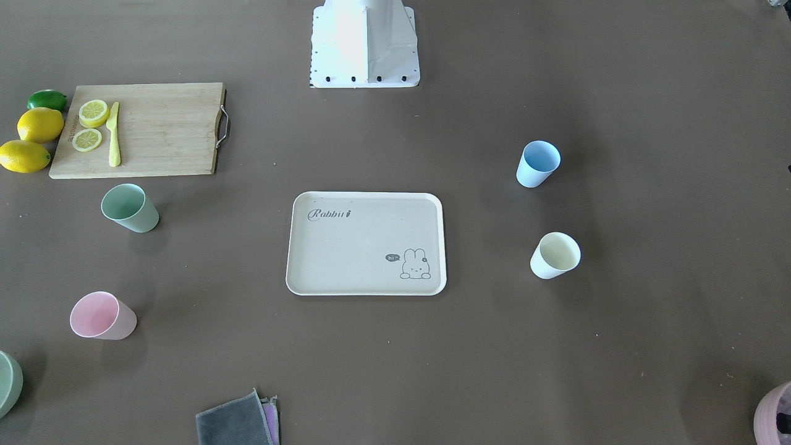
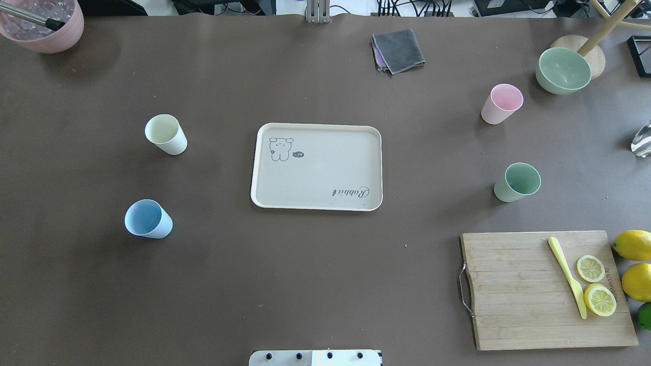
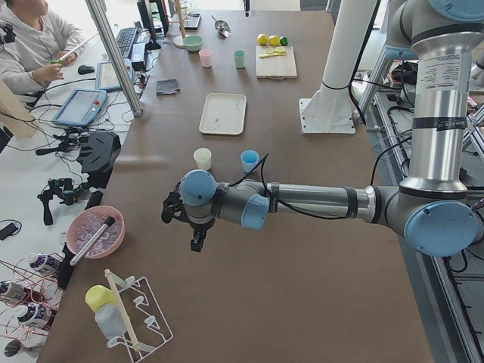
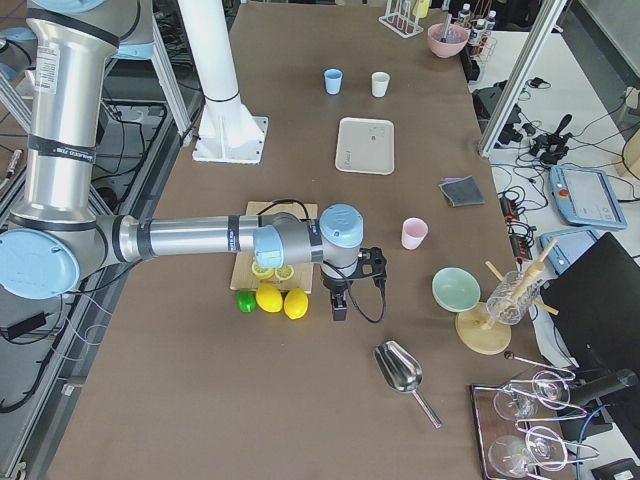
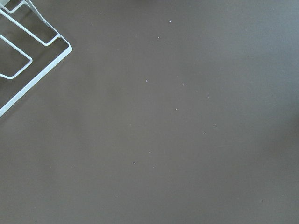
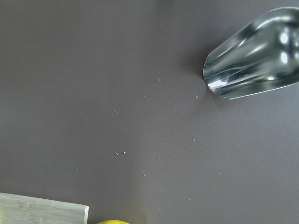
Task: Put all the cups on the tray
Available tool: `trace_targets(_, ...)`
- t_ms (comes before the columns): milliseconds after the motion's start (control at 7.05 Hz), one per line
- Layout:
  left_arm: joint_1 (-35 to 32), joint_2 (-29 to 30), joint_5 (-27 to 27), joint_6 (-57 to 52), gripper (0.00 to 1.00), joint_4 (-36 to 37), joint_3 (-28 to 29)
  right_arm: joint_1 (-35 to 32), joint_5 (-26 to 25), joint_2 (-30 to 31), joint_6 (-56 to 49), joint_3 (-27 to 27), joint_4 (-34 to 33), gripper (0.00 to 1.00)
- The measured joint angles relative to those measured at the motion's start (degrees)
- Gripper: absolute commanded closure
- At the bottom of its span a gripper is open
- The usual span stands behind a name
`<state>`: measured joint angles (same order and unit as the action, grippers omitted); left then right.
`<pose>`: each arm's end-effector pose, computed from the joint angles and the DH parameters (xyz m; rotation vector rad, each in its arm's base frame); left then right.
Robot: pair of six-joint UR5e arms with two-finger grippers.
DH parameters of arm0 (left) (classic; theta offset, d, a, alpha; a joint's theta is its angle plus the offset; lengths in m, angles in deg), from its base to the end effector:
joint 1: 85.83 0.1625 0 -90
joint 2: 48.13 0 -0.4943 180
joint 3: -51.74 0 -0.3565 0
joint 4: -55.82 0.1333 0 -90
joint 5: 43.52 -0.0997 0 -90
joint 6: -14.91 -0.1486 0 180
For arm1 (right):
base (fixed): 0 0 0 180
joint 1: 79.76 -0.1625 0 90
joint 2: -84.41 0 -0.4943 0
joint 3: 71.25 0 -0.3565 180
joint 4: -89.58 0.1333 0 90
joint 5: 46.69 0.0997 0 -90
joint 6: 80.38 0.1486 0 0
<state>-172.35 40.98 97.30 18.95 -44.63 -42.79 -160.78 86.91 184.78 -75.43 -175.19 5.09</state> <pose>0.0103 -0.4679 0.7009 0.1712 0.8955 0.1000 -0.0292 -0.3824 0.7171 0.0576 -0.7724 -0.1271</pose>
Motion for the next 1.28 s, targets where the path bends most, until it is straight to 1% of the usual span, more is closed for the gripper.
trace_targets(284,0.4,-0.1,-1.8,0.0,0.02,7.0,-5.0,-0.4,0.3,0.1,0.0,0.1,0.0,0.00)
trace_targets(425,0.6,-0.1,-2.5,0.1,0.02,8.5,-6.3,-0.6,0.5,0.2,0.0,0.0,0.0,0.00)
trace_targets(709,0.7,-0.4,-3.0,0.3,0.02,8.9,-8.1,-0.7,0.6,0.1,0.0,-0.1,0.1,0.00)
trace_targets(993,0.7,-1.1,-3.4,0.0,0.02,7.4,-8.7,-0.7,1.1,0.1,0.0,-0.2,0.2,0.00)
trace_targets(1276,0.6,-1.9,-3.4,-0.1,0.02,5.2,-8.8,-0.7,3.4,-0.2,-0.2,-0.2,0.2,0.00)
